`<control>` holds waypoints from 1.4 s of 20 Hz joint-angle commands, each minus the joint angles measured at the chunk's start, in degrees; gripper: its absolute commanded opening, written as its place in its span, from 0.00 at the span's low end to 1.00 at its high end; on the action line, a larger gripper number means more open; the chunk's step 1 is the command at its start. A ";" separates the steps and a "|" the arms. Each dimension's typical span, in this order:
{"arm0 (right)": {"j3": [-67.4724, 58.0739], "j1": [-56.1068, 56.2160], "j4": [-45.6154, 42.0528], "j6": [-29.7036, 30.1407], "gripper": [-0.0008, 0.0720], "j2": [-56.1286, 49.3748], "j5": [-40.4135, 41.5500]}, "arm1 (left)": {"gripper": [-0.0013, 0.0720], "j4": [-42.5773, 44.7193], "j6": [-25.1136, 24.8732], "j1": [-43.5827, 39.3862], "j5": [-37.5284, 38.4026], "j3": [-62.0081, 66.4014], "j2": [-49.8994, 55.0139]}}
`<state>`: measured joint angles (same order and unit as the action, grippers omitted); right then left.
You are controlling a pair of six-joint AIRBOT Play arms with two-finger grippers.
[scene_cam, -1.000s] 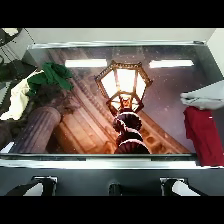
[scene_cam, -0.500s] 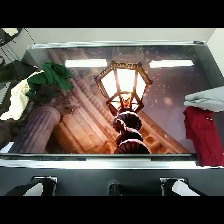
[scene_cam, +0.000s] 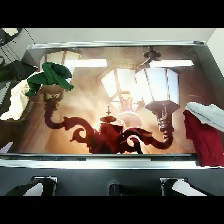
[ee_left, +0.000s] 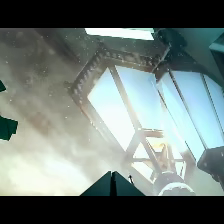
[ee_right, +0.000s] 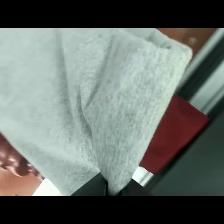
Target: Fold the shirts.
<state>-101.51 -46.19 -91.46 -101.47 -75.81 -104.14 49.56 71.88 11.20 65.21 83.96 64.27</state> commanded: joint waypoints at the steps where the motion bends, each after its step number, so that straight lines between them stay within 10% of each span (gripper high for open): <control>1: 8.44 -2.23 -2.40 1.51 0.08 -0.11 -1.75 | 0.06 0.00 -0.11 0.02 -0.02 0.00 -0.02; 16: 39.17 -2.19 -11.30 2.71 0.08 -0.11 15.82 | 0.06 -0.04 1.64 -0.92 -0.04 0.02 -0.02; 17: 39.17 -2.19 -11.28 2.71 0.15 -0.13 16.57 | 0.06 -0.04 1.64 -0.92 -0.04 0.02 -0.02; 19: 38.75 -2.19 -10.99 4.94 0.99 0.02 16.35 | 0.06 -0.02 1.64 -0.92 -0.26 0.04 -0.02; 23: 28.17 0.44 -10.54 6.12 0.95 3.80 20.81 | 0.05 5.27 1.66 -2.40 -4.79 2.10 0.09; 28: 16.33 25.20 2.03 4.13 0.94 13.60 52.85 | 0.05 53.99 16.17 -16.02 -0.72 14.45 7.67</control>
<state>-80.14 -33.80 -97.38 -95.81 -66.92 -70.41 76.77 80.60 1.63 61.87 93.10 68.16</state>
